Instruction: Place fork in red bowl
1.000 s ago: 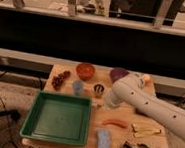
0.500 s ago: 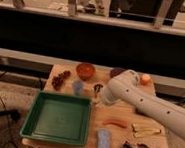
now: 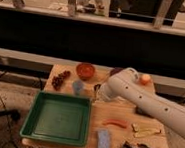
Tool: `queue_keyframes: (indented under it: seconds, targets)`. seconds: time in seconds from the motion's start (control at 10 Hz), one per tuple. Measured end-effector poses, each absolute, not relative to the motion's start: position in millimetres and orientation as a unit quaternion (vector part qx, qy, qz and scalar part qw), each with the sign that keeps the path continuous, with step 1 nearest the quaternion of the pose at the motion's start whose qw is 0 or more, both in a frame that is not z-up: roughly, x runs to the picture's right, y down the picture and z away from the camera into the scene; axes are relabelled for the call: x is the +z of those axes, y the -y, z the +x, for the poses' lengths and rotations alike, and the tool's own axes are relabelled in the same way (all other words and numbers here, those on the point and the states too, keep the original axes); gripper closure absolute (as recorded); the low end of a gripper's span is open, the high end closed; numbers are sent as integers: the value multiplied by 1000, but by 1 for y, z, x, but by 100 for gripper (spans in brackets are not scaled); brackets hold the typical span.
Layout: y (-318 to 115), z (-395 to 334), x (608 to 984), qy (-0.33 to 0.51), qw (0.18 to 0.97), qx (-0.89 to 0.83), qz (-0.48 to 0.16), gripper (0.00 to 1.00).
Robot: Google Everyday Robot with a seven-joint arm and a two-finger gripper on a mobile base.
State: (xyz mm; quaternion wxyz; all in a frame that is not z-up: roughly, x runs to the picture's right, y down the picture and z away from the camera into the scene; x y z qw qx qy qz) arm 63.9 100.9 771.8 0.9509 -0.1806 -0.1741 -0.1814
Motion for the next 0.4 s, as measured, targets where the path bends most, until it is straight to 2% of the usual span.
queue_keyframes:
  seconds: [0.4]
  targets:
    - [-92, 49, 782, 172, 949, -198, -174, 100]
